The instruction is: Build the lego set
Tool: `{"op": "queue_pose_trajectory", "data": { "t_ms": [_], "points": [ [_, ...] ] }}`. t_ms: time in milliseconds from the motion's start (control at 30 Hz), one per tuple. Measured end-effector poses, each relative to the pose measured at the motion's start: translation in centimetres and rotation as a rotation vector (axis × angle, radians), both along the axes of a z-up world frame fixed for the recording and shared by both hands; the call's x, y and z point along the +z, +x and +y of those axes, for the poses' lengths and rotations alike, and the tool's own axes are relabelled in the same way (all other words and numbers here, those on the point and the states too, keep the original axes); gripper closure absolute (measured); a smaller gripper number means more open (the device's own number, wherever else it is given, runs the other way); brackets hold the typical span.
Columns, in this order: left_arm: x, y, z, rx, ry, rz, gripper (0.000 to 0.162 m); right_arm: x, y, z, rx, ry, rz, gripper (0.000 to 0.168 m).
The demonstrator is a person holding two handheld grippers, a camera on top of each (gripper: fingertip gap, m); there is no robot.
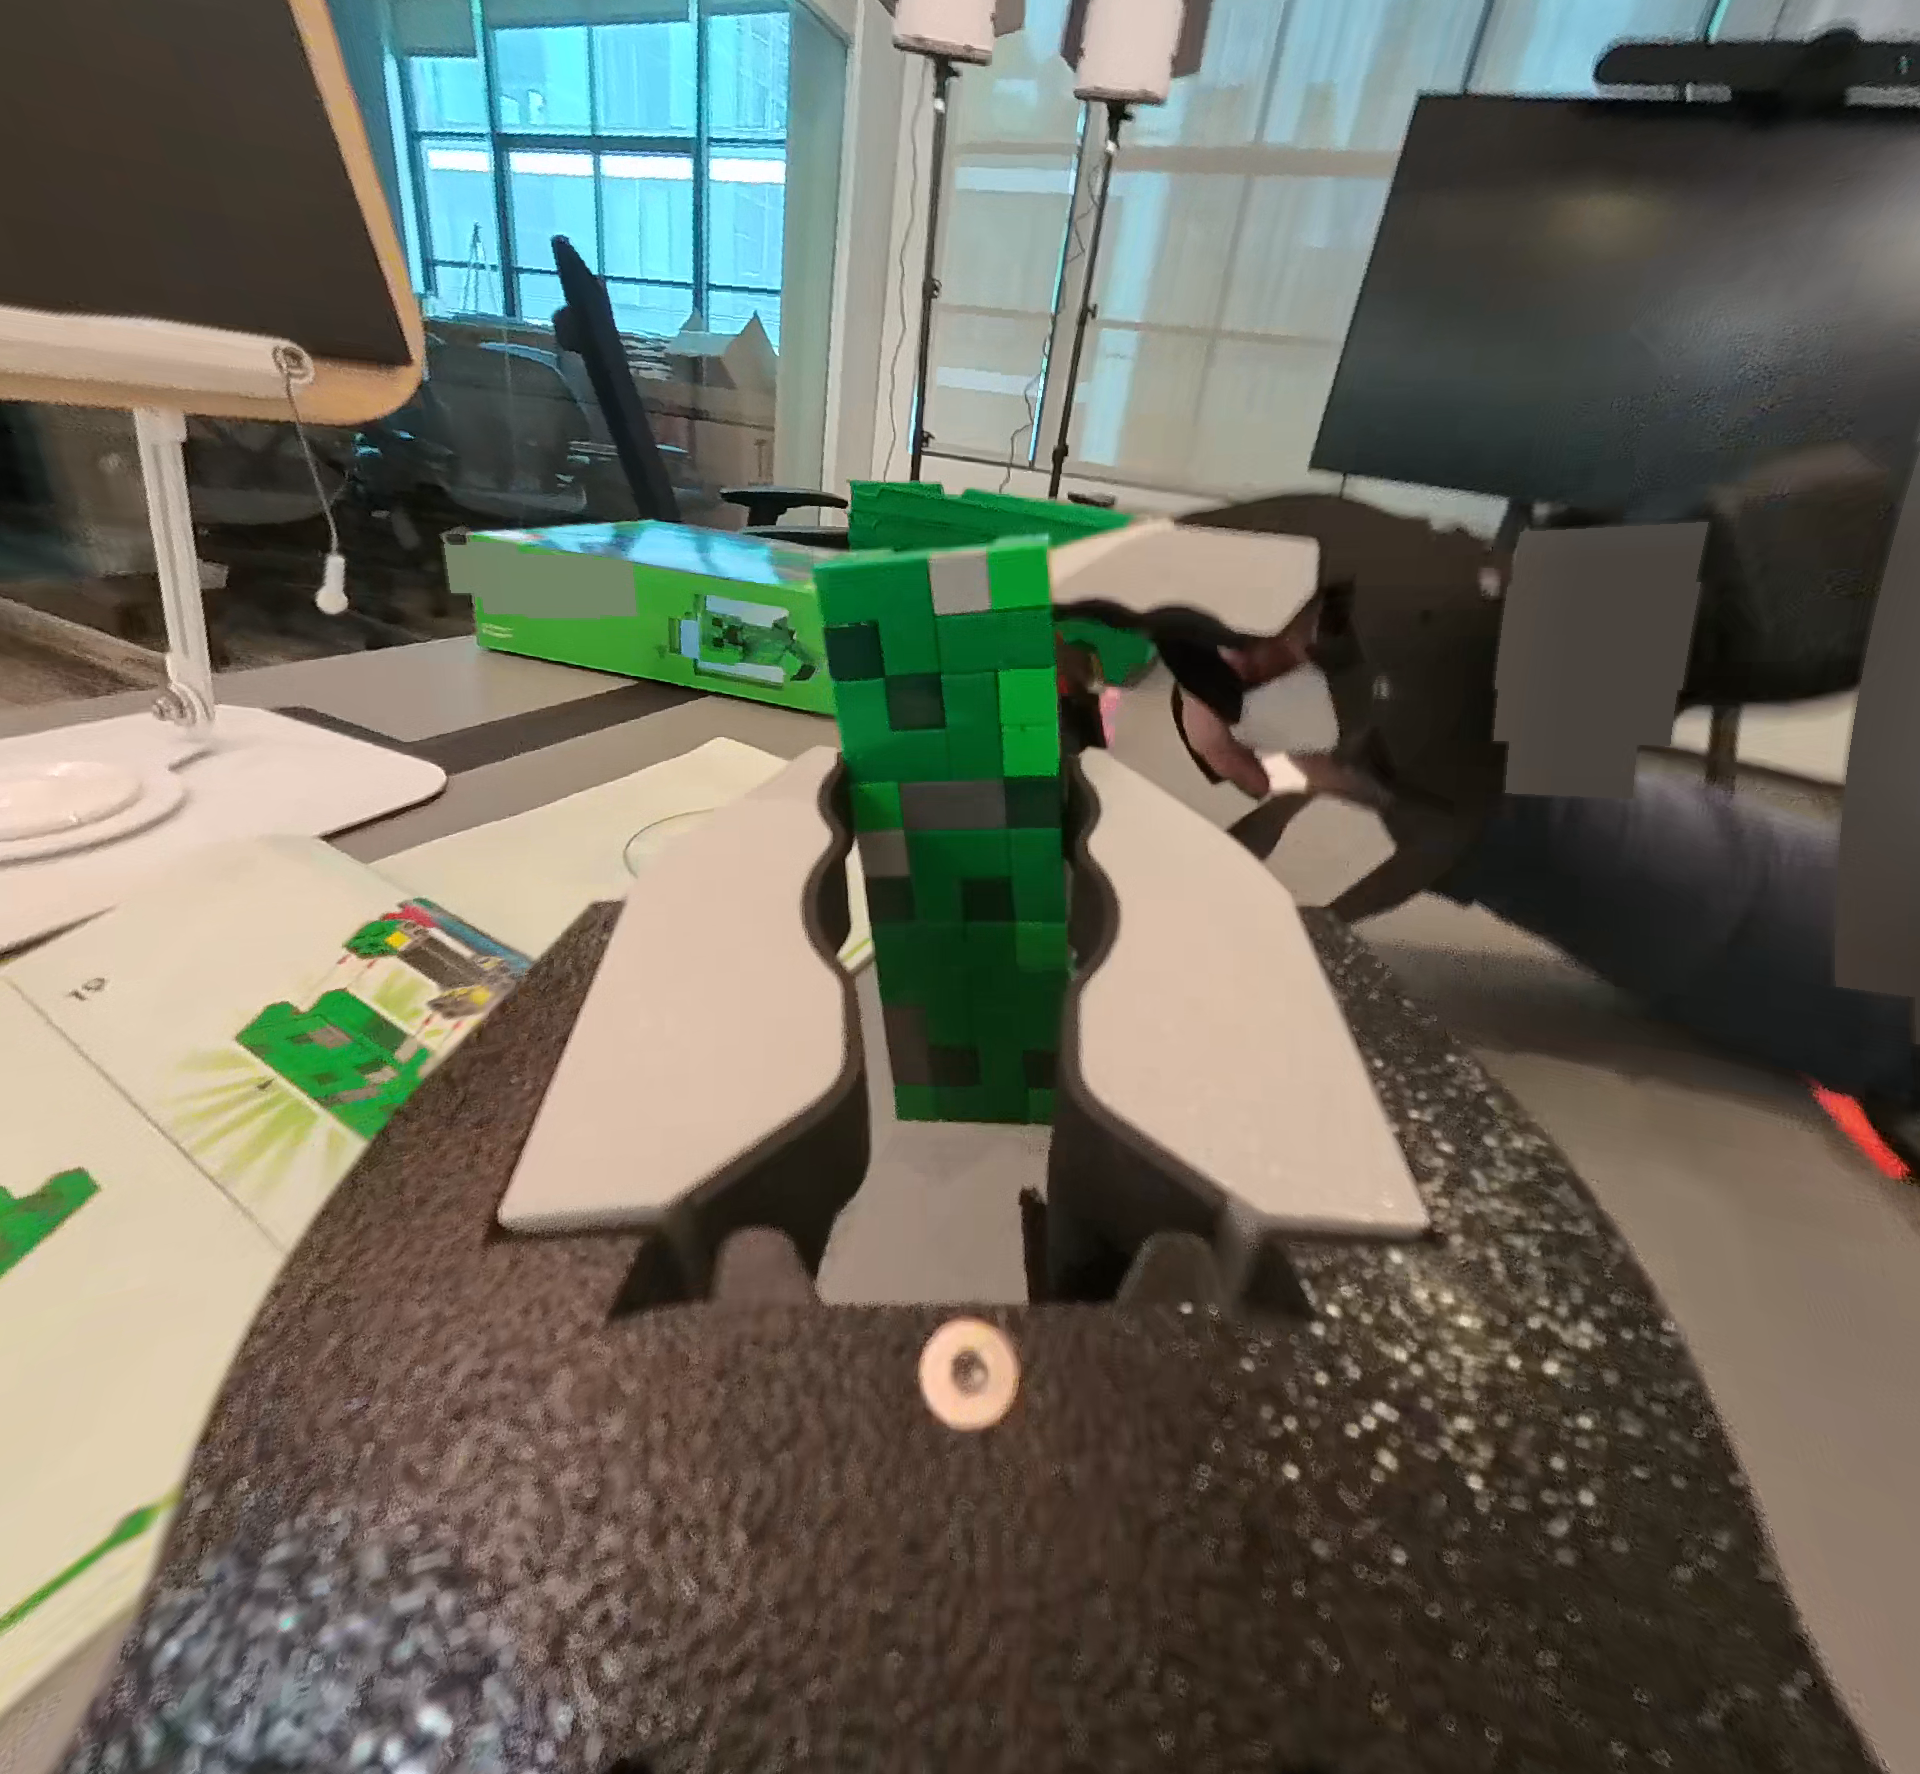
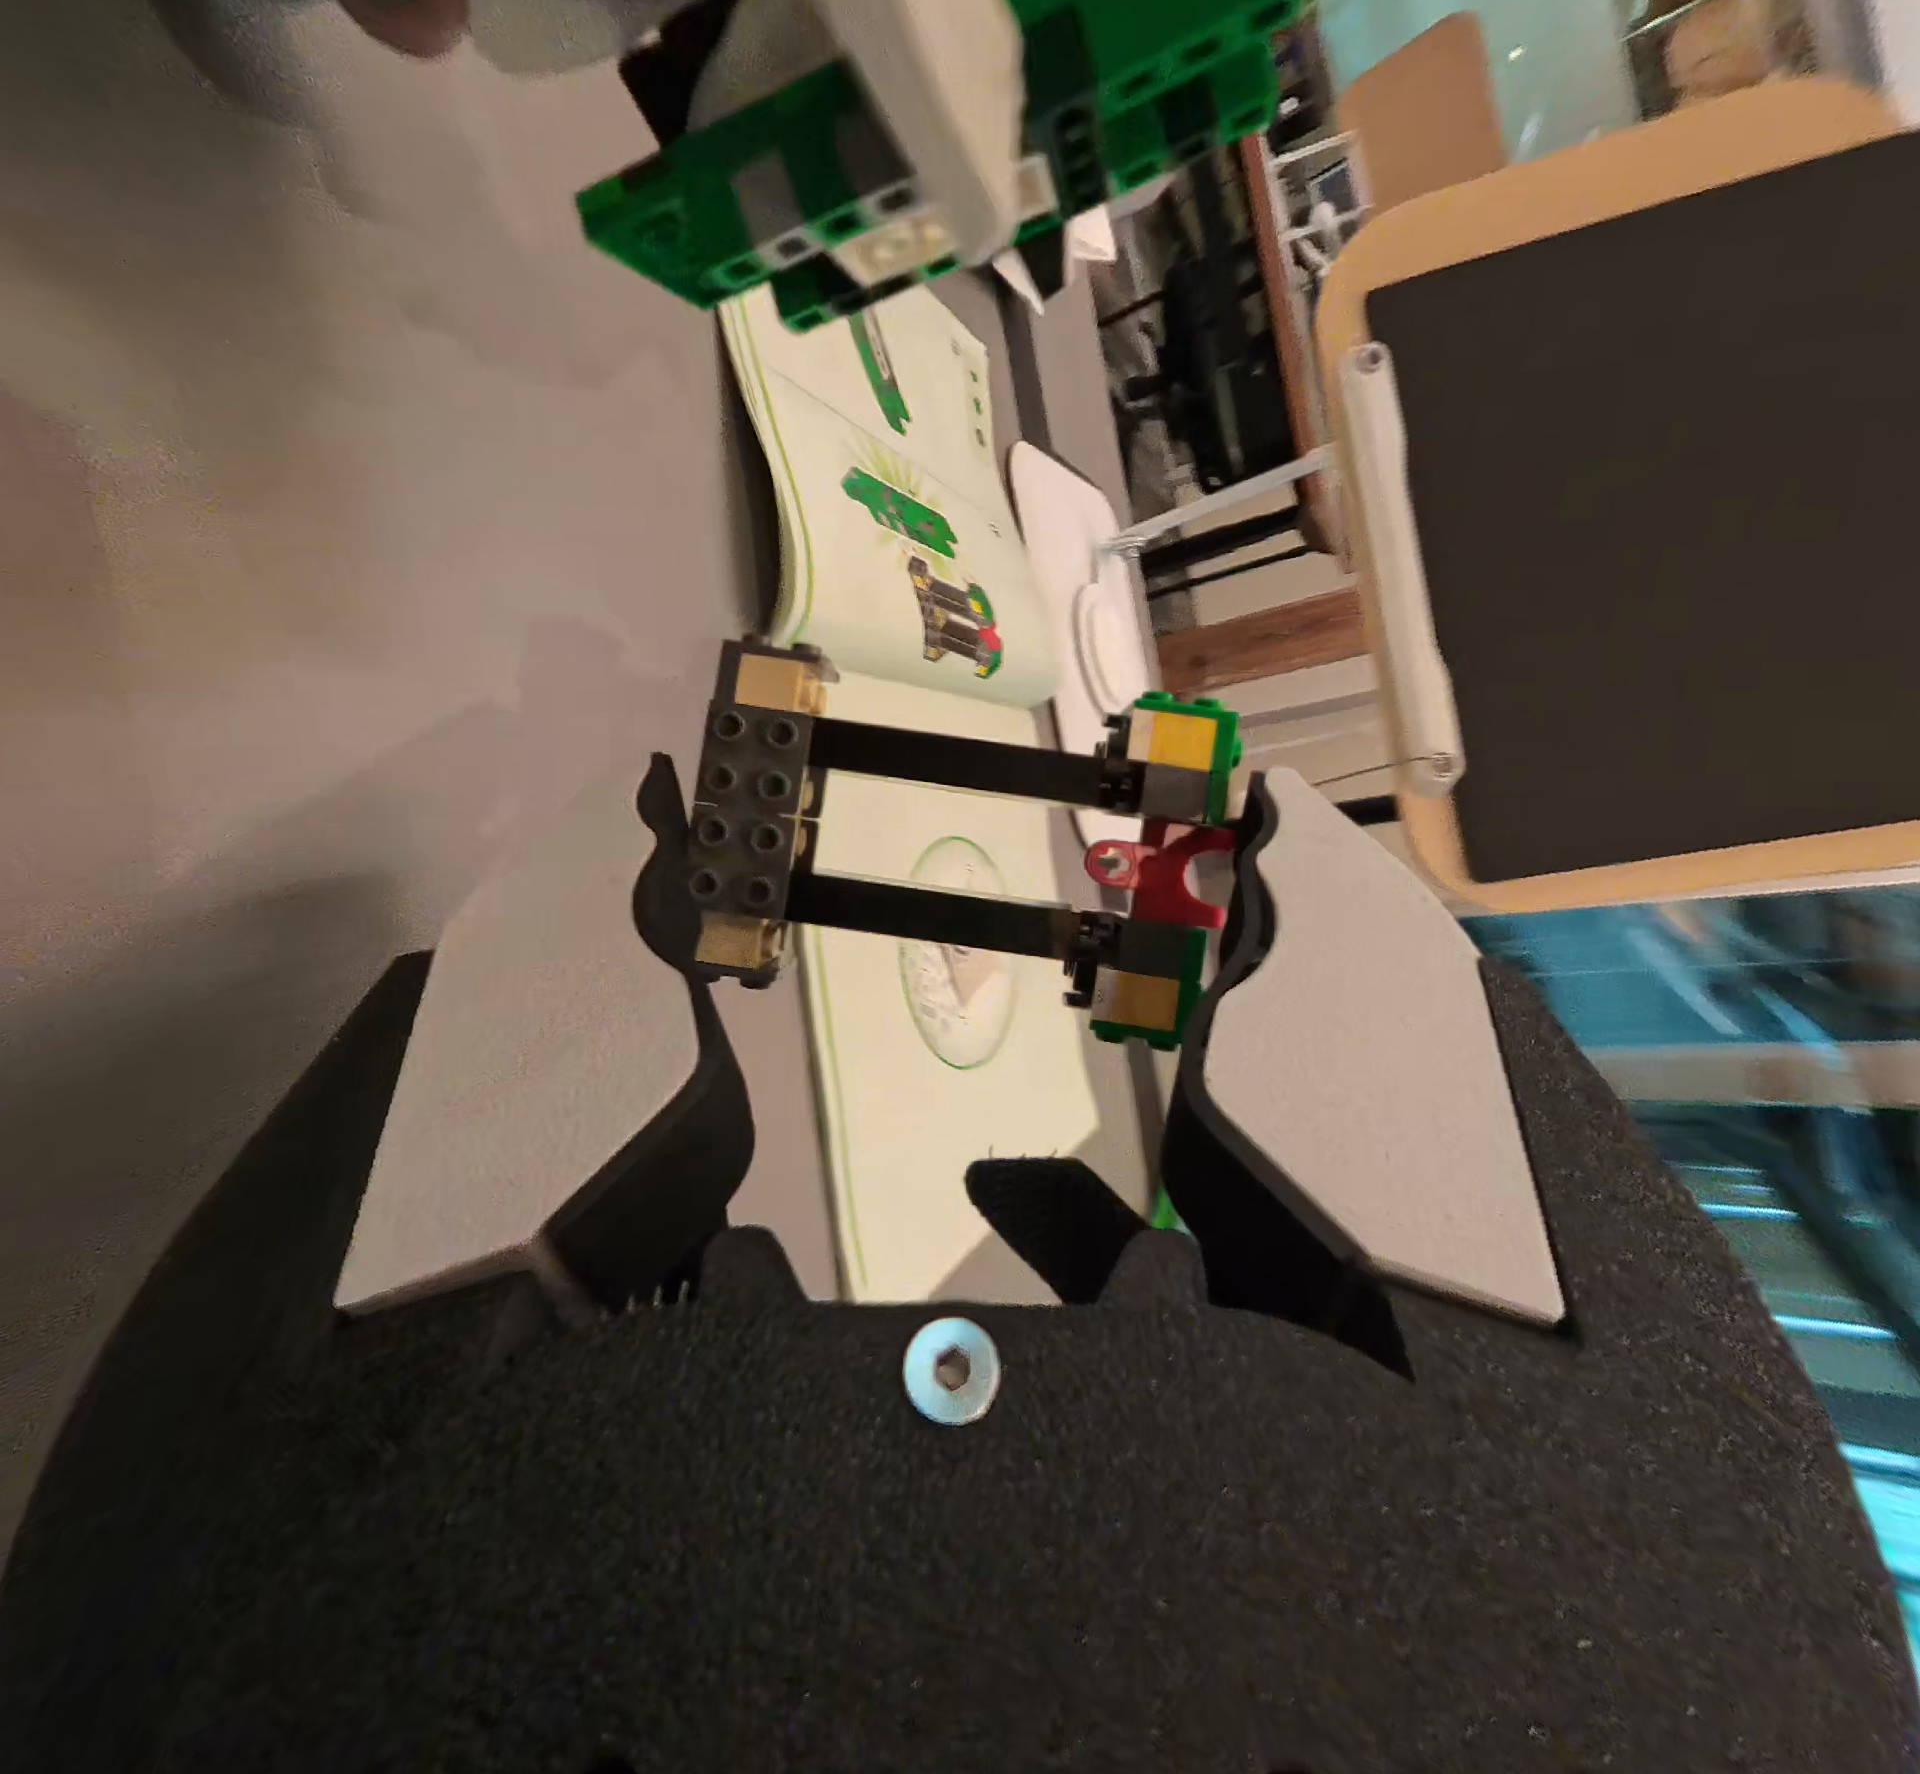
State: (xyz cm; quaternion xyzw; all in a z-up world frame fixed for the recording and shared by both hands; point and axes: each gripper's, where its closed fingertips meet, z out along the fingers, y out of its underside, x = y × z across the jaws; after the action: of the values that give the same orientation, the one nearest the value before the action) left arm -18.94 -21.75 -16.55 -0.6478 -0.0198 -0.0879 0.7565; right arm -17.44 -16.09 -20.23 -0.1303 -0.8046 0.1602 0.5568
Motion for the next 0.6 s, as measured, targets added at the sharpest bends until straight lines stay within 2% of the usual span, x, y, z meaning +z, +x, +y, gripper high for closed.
{"op": "queue_pose_trajectory", "data": {
  "t_ms": [100,200,400,600],
  "points": [
    [0.2,1.5,0.6,-0.046,0.005,-0.011,0.124,0.1,0.1,0.1,-0.01,0.077,0.042,0.069],
    [-0.7,2.8,1.0,-0.131,-0.013,-0.019,0.124,0.2,0.2,-0.5,0.009,0.042,0.046,0.069],
    [-0.8,3.0,1.3,-0.236,-0.016,-0.151,0.124,1.3,0.5,-1.3,0.007,0.083,0.12,0.069],
    [-0.7,4.2,0.8,-0.308,0.01,-0.097,0.124,2.1,0.6,-2.9,0.029,0.148,0.193,0.069]
  ]
}}
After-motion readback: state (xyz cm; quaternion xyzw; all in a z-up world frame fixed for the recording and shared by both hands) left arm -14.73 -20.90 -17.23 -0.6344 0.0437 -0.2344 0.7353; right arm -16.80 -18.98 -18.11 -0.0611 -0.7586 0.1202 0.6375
